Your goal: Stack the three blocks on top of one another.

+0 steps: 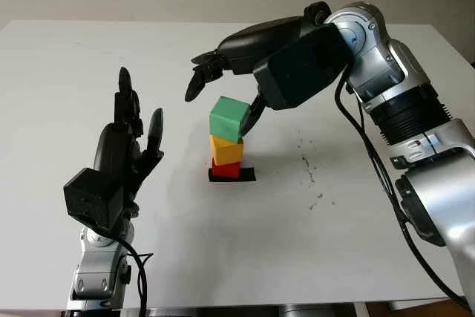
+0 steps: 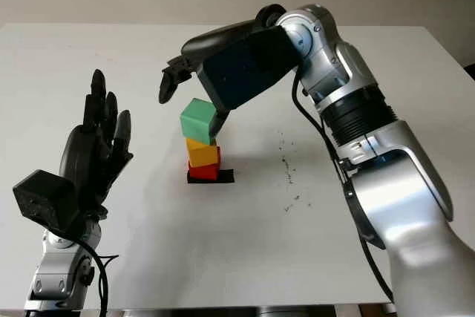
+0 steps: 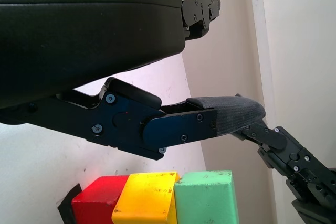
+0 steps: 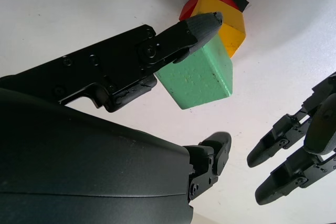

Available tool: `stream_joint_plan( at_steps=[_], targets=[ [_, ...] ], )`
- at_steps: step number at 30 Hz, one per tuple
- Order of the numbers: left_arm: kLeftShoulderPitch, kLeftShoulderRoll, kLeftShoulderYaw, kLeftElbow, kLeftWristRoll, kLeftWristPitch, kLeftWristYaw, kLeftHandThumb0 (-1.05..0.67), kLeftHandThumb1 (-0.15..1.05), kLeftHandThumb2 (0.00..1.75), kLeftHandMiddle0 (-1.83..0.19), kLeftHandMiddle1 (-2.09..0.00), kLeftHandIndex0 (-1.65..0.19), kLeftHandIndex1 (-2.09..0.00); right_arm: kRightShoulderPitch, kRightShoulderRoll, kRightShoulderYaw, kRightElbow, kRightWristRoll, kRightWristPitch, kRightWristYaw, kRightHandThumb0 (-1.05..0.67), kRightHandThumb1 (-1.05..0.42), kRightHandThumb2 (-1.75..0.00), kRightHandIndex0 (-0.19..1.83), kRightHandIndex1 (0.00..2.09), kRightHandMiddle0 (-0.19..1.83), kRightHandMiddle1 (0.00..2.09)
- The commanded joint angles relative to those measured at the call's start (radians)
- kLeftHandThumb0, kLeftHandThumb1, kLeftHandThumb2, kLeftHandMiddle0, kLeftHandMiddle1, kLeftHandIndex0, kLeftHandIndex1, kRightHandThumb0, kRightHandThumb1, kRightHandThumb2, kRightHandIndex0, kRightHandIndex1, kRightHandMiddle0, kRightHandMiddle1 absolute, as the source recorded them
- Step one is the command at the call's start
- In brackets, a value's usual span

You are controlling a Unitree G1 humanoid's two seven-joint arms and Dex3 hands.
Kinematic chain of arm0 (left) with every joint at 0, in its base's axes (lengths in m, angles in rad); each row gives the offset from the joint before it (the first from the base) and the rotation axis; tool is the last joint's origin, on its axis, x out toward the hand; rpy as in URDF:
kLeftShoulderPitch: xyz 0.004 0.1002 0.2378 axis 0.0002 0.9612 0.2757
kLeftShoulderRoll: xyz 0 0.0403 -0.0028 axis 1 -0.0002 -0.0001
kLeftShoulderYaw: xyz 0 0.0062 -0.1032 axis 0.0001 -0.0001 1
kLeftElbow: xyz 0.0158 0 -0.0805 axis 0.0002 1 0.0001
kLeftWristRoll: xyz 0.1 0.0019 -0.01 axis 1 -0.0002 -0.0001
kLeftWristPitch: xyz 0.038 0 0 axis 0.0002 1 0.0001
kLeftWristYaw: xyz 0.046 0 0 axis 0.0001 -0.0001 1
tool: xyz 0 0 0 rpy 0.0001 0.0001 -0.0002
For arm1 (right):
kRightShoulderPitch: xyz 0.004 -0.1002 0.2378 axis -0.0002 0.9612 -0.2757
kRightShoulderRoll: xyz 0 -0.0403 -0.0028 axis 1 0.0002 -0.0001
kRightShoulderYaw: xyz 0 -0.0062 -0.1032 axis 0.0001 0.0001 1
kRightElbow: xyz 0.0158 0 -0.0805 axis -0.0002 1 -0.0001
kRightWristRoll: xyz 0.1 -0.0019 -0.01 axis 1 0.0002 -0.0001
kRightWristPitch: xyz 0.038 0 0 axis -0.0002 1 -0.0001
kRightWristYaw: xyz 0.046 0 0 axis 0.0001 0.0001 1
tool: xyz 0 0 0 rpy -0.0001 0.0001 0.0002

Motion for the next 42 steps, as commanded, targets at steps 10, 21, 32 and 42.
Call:
stream_joint_plan(
  at_steps=[10,21,32,42],
  targets=[
    [-0.009,0.008,0.007,0.0,-0.008,-0.006,-0.003,-0.78,1.05,0.55,0.14,-0.06,0.16,-0.06,-0.025,-0.076,-0.083,-0.058,0.063,0.04,0.005,-0.97,-0.99,-0.09,-0.19,0.0,-0.19,0.0],
    [-0.009,0.021,0.014,0.006,-0.011,-0.001,-0.005,-0.79,1.05,0.55,0.14,-0.06,0.16,-0.06,0.329,-0.155,-0.343,-0.281,0.226,0.236,-0.221,-0.81,-1.05,-0.52,-0.19,0.0,-0.19,0.0],
    [-0.005,0.039,0.033,0.012,-0.041,0.01,-0.041,-0.79,1.05,0.53,0.16,-0.05,0.19,-0.04,0.738,0.016,-0.477,-0.524,0.4,0.504,-0.514,-0.77,-1.05,-0.66,-0.19,0.0,-0.19,0.01],
    [-0.003,0.048,0.036,-0.009,-0.069,0.038,-0.076,-0.8,1.05,0.52,0.19,-0.05,0.19,-0.03,0.968,0.275,-0.478,-0.671,0.506,0.614,-0.737,-0.75,-1.05,-0.76,-0.19,0.0,-0.19,0.0]
  ],
)
